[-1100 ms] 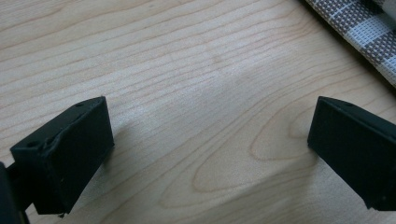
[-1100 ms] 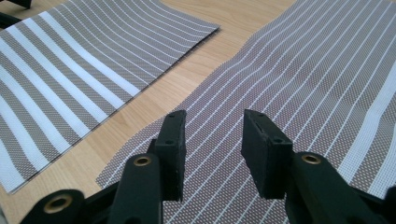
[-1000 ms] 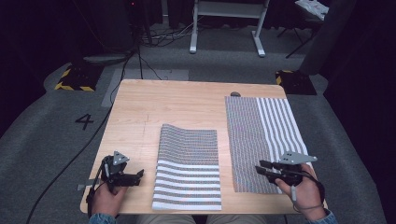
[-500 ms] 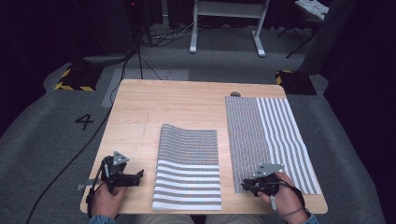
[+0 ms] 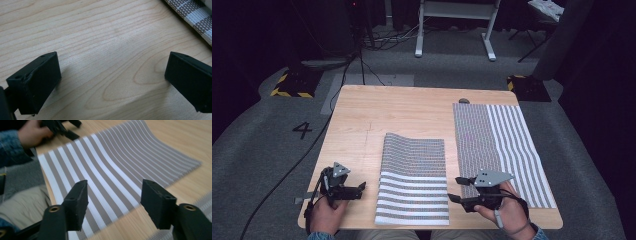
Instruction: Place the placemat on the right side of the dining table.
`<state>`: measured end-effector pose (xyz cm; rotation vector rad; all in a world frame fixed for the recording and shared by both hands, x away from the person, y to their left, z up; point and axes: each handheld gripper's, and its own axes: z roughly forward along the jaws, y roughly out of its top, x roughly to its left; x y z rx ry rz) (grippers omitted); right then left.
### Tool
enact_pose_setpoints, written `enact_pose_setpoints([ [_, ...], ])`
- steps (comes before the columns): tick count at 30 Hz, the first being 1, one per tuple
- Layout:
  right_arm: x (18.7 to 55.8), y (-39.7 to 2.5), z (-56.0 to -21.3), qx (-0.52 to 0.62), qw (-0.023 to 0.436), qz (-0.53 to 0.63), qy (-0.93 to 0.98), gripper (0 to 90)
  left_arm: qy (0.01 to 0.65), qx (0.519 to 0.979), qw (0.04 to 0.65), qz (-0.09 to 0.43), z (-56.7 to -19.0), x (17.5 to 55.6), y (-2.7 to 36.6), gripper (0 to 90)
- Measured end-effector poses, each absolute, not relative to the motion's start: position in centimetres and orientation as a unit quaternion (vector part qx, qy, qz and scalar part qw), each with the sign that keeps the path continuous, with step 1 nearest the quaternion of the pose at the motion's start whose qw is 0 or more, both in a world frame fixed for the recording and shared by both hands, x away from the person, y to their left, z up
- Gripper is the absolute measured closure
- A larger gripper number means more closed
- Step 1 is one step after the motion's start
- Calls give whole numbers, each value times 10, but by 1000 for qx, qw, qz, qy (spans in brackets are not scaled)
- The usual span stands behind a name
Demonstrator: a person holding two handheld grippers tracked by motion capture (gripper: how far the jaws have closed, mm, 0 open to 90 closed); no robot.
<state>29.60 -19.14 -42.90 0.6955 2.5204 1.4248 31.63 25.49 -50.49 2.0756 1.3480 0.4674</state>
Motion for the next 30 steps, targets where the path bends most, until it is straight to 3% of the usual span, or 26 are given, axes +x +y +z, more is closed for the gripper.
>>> enact_pose_setpoints([
  [12, 295, -135, -431, 205, 52, 500, 840, 337, 508, 786, 306, 175, -505, 317, 255, 2],
  [26, 303, -107, -499, 225, 71, 431, 871, 310, 508, 786, 306, 175, -505, 317, 255, 2],
  [30, 302, -107, -504, 214, 87, 420, 877, 311, 508, 786, 306, 175, -505, 317, 255, 2],
])
